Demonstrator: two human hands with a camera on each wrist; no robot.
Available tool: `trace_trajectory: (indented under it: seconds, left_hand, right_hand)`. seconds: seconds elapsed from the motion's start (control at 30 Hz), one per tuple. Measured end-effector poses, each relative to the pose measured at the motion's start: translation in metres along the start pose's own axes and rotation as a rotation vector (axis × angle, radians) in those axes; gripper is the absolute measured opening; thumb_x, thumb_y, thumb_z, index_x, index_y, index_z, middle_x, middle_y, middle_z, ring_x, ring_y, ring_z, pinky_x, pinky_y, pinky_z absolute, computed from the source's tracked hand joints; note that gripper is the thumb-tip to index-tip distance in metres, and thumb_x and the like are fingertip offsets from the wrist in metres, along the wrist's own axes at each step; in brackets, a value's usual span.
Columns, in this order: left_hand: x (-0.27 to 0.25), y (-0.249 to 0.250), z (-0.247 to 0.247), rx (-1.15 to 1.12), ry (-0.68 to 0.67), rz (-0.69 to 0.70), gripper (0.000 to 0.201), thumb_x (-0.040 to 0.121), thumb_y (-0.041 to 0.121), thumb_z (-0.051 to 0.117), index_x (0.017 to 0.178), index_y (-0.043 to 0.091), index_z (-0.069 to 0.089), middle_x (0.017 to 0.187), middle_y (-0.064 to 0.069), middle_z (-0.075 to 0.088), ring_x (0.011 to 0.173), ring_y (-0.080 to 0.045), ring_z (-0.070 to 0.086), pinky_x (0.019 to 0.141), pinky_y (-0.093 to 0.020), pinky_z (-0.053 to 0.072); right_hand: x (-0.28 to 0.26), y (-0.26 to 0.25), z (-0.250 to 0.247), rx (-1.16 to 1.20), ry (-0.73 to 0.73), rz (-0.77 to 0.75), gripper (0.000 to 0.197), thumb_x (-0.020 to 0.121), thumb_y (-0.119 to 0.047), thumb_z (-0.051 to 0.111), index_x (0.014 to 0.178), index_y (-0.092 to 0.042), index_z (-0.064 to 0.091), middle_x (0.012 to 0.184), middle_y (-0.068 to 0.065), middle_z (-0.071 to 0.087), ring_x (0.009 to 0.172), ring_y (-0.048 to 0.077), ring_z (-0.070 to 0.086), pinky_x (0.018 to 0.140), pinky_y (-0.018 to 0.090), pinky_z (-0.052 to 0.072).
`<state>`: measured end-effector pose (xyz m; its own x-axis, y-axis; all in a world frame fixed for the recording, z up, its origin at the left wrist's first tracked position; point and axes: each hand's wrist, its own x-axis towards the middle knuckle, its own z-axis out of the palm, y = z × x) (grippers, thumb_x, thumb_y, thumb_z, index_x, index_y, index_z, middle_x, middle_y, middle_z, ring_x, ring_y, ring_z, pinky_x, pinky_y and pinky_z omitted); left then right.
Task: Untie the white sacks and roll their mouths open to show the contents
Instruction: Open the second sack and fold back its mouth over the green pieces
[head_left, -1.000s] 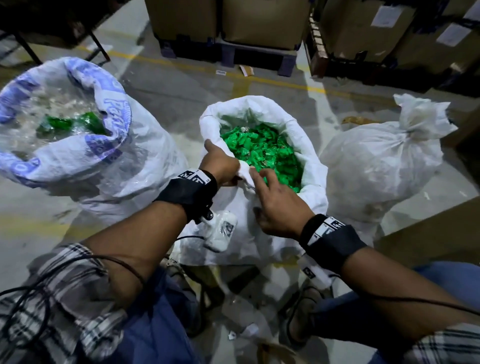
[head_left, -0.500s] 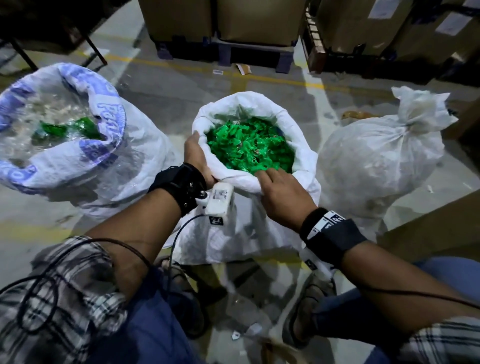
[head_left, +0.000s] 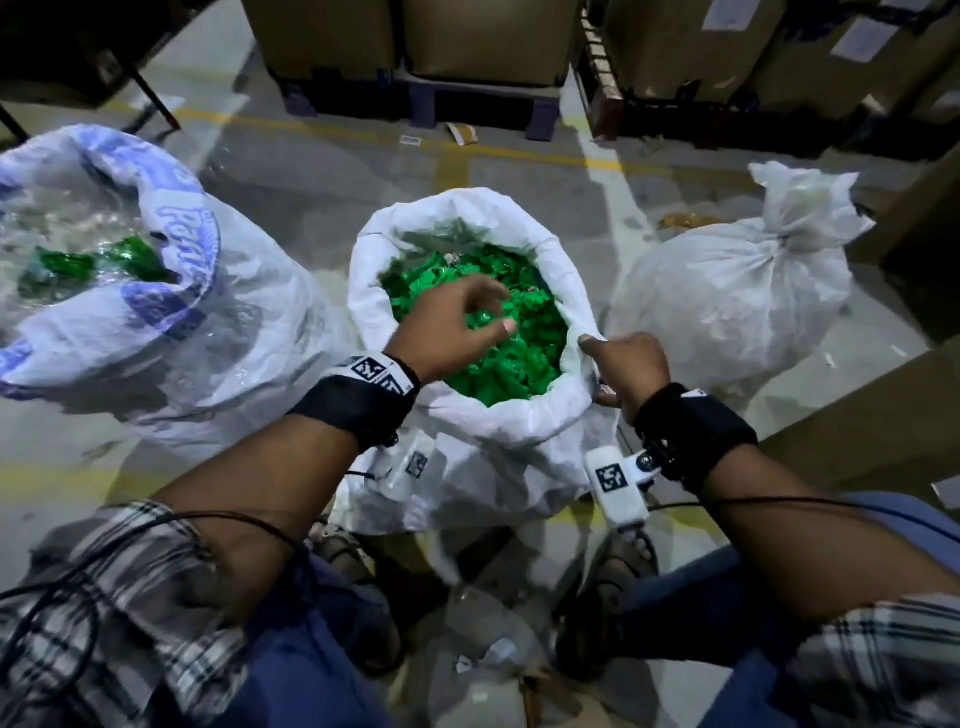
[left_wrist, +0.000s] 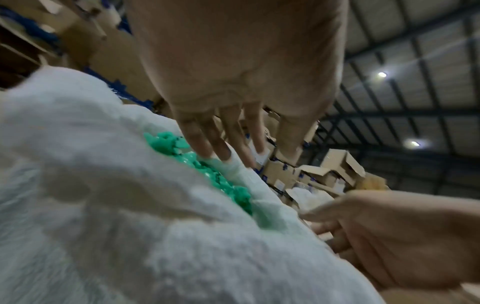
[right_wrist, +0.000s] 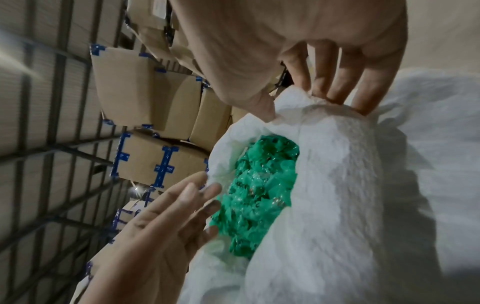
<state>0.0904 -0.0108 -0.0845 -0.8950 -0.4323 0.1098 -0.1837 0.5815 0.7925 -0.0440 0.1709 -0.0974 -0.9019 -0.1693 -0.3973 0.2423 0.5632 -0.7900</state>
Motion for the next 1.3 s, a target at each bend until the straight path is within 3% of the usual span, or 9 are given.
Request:
trace_trajectory:
  seconds: [0.13,0.4,0.57,0.63,0.73,0.83,0.93,1.07,1.3]
  left_hand:
    - [-0.007,0.000,0.020,0.250,-0.443,0.091,0.046,0.079,0.055,0.077,0.118,0.032,0.065,0.100,0.017,0.072,0.081,0.001,0.064,0.083,-0.031,0.056]
    - [-0.003,-0.010,0.020,0.444,-0.593,0.083,0.059,0.066,0.062,0.083,0.115,0.033,0.067,0.087,0.013,0.068,0.075,-0.007,0.062,0.063,-0.026,0.045]
    - [-0.006,-0.006,0.026,0.677,-0.560,0.162,0.051,0.063,0.065,0.079,0.096,0.032,0.058,0.088,0.011,0.063,0.083,-0.017,0.060,0.064,-0.031,0.042]
    - [-0.008,-0.005,0.031,0.749,-0.493,0.225,0.043,0.070,0.058,0.072,0.103,0.033,0.059,0.096,0.007,0.064,0.091,-0.023,0.063,0.065,-0.031,0.039]
    - [-0.010,-0.003,0.036,0.827,-0.408,0.324,0.040,0.081,0.053,0.061,0.113,0.030,0.059,0.112,0.002,0.060,0.097,-0.028,0.065,0.069,-0.035,0.045]
    - [-0.010,-0.002,0.040,0.900,-0.342,0.340,0.034,0.092,0.049,0.054,0.115,0.024,0.055,0.110,-0.001,0.064,0.094,-0.031,0.068,0.066,-0.038,0.047]
    - [-0.007,-0.003,0.040,0.941,-0.312,0.333,0.027,0.094,0.042,0.052,0.110,0.020,0.051,0.100,-0.004,0.069,0.087,-0.032,0.068,0.060,-0.035,0.038]
    - [-0.007,-0.001,0.039,0.931,-0.340,0.347,0.026,0.092,0.039,0.054,0.109,0.020,0.052,0.100,-0.005,0.069,0.089,-0.032,0.068,0.060,-0.035,0.036]
    - [-0.012,0.001,0.042,0.951,-0.441,0.279,0.039,0.089,0.033,0.065,0.115,0.016,0.042,0.100,-0.006,0.065,0.088,-0.031,0.065,0.061,-0.038,0.043]
  right_hand:
    - [0.008,0.000,0.002,0.055,-0.012,0.058,0.021,0.082,-0.021,0.076,0.089,-0.004,0.066,0.074,0.012,0.060,0.060,0.024,0.060,0.063,0.040,0.060]
    - [0.002,-0.021,-0.014,0.494,-0.294,0.305,0.013,0.098,-0.009,0.043,0.105,-0.008,0.055,0.094,0.013,0.058,0.076,0.026,0.057,0.067,0.036,0.049]
    - [0.013,-0.029,-0.037,0.519,-0.246,0.277,0.021,0.100,-0.005,0.034,0.097,0.000,0.054,0.091,0.016,0.053,0.067,0.029,0.057,0.073,0.034,0.053]
    - [0.018,-0.026,-0.035,0.402,-0.194,0.220,0.030,0.104,-0.004,0.028,0.092,-0.002,0.056,0.100,0.018,0.052,0.065,0.023,0.054,0.095,0.036,0.053]
    - [0.021,-0.020,-0.029,0.378,-0.150,0.214,0.044,0.106,-0.014,0.026,0.141,0.001,0.048,0.127,0.014,0.054,0.102,0.032,0.058,0.103,0.041,0.044]
    - [0.023,-0.019,-0.024,0.381,-0.089,0.168,0.061,0.099,-0.048,0.044,0.145,-0.009,0.046,0.136,0.017,0.060,0.110,0.030,0.064,0.098,0.052,0.052]
    - [0.022,-0.018,-0.021,-0.179,-0.041,0.005,0.100,0.076,-0.079,0.057,0.144,-0.009,0.034,0.137,0.017,0.046,0.114,0.039,0.058,0.089,0.058,0.056]
    - [0.022,-0.011,-0.021,-0.698,0.004,-0.286,0.062,0.093,-0.053,0.057,0.121,0.002,0.058,0.123,0.028,0.061,0.111,0.043,0.061,0.092,0.048,0.053]
    - [0.020,-0.024,-0.040,0.276,-0.343,0.337,0.018,0.103,-0.020,0.046,0.093,-0.007,0.052,0.084,0.011,0.053,0.072,0.027,0.054,0.067,0.036,0.047]
